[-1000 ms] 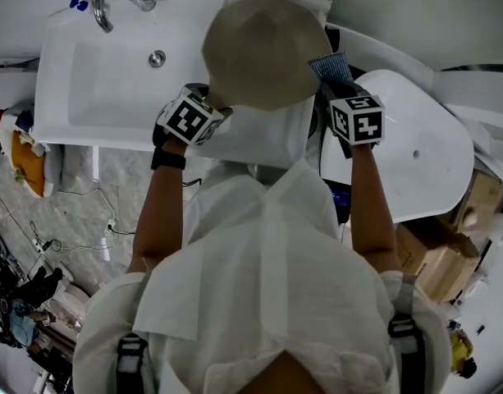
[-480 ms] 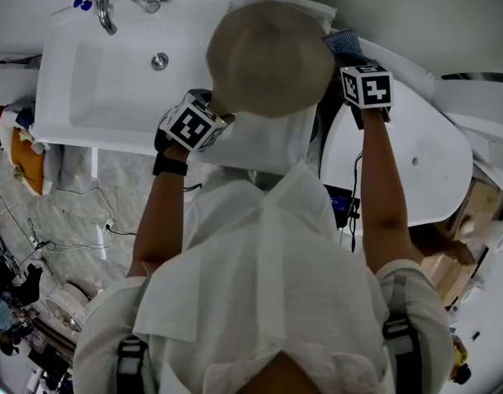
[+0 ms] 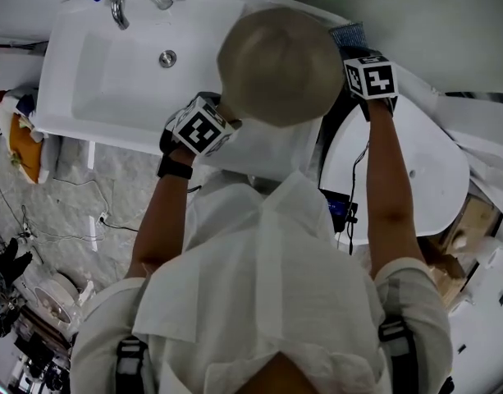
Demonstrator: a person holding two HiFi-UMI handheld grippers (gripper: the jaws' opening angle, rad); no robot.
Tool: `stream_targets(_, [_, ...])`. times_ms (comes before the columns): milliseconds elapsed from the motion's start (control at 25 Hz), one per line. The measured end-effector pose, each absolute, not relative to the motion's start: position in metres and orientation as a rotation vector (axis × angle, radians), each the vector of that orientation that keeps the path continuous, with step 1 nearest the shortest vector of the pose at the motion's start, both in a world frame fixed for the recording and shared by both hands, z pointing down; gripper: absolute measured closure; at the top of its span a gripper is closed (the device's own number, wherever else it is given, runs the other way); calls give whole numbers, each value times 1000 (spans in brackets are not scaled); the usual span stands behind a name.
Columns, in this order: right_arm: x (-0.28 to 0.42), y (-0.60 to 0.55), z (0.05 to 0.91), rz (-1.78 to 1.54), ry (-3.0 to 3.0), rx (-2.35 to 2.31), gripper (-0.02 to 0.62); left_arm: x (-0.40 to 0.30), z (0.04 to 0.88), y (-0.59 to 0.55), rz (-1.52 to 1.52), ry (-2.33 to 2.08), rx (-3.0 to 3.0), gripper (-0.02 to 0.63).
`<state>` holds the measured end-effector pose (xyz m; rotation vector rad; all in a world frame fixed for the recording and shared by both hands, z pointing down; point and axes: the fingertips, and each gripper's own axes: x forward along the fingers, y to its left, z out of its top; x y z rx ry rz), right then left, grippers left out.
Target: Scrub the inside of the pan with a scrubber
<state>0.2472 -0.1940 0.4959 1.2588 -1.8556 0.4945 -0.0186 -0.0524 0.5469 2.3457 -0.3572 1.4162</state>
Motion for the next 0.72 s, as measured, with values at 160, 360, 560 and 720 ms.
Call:
stream_targets(160, [239, -213, 496, 439, -1840, 1217, 580, -19, 547, -53, 1412, -349, 2343, 310])
stream_targets(360, [225, -238, 497, 370, -1831, 1159, 580, -20, 547, -55, 1409, -348, 2345, 310])
stream_targets(560, [210, -257, 498, 289, -1806, 1105, 580, -23, 552, -58, 1420, -348, 2342, 310])
stream_targets(720, [192, -271, 496, 221, -1811, 1069, 580, -21, 551, -57, 1410, -344, 2343, 310])
